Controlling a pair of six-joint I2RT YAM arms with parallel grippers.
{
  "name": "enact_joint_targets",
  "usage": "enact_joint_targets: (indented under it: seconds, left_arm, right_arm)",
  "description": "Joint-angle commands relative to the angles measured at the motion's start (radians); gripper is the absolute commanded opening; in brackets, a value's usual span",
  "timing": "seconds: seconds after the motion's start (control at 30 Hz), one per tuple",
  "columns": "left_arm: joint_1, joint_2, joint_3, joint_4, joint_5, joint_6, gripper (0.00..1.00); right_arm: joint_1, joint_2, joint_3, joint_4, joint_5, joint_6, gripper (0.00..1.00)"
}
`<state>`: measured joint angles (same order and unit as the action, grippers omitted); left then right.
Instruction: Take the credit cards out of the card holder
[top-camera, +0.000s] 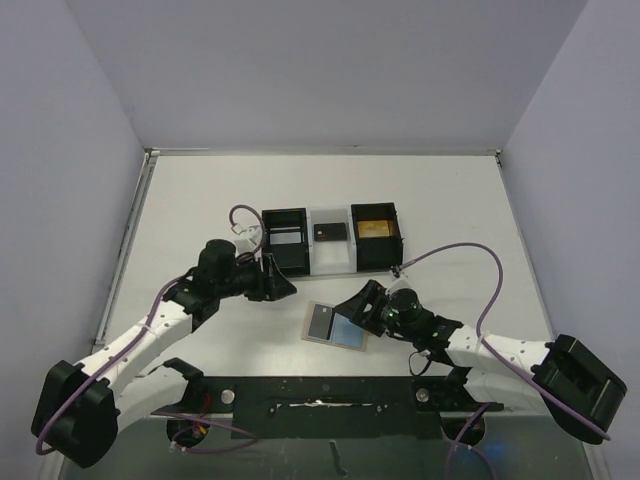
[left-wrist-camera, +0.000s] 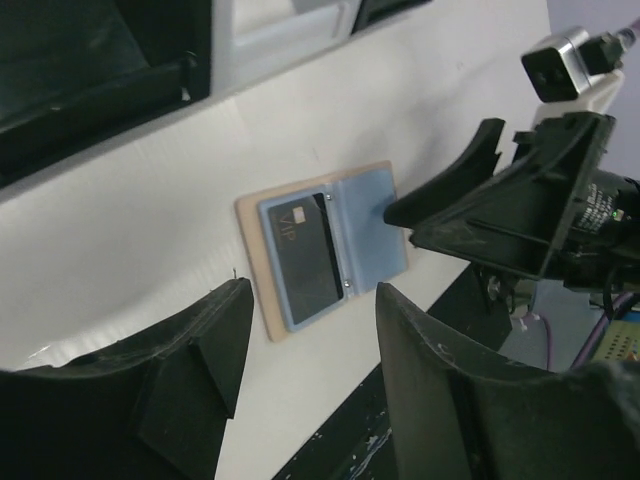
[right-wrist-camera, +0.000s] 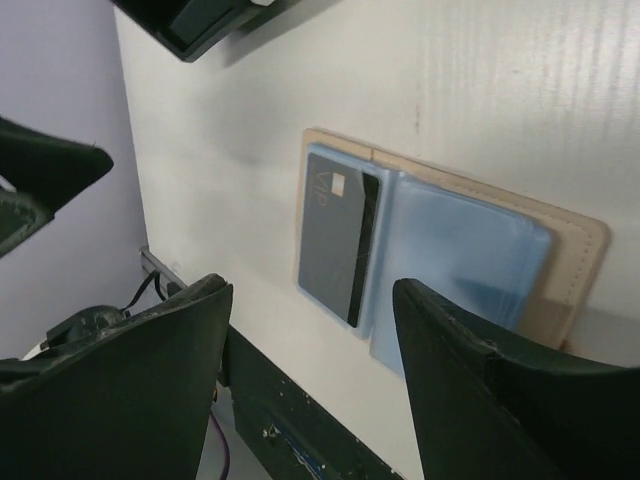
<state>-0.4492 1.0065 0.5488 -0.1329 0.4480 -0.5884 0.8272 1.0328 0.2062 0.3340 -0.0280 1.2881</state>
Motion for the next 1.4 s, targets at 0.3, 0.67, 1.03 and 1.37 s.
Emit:
enact_joint_targets:
  seconds: [0.3, 0.67, 1.03, 1.37]
  left_arm:
    - [-0.193, 0.167, -0.024, 0.255, -0.043, -0.151, 0.43]
    - [-0.209, 0.245, -0.044, 0.291, -0.019, -0.188, 0.39]
    - [-0.215, 0.251, -0.053, 0.289, -0.003, -0.188, 0.39]
    - [-0.272, 0.326, -0.044, 0.311, -0.046, -0.212, 0.39]
  right_arm:
    - [0.007, 0.108, 0.127, -0.013, 0.01, 0.011, 0.54]
    - [0.007, 0.272, 0.209, -0.041, -0.086, -0.01, 0.41]
    - [0.009, 0.378, 0.286, -0.206, -0.089, -0.001, 0.37]
    - [0.007, 0.365, 0.323, -0.302, -0.043, -0.023, 0.35]
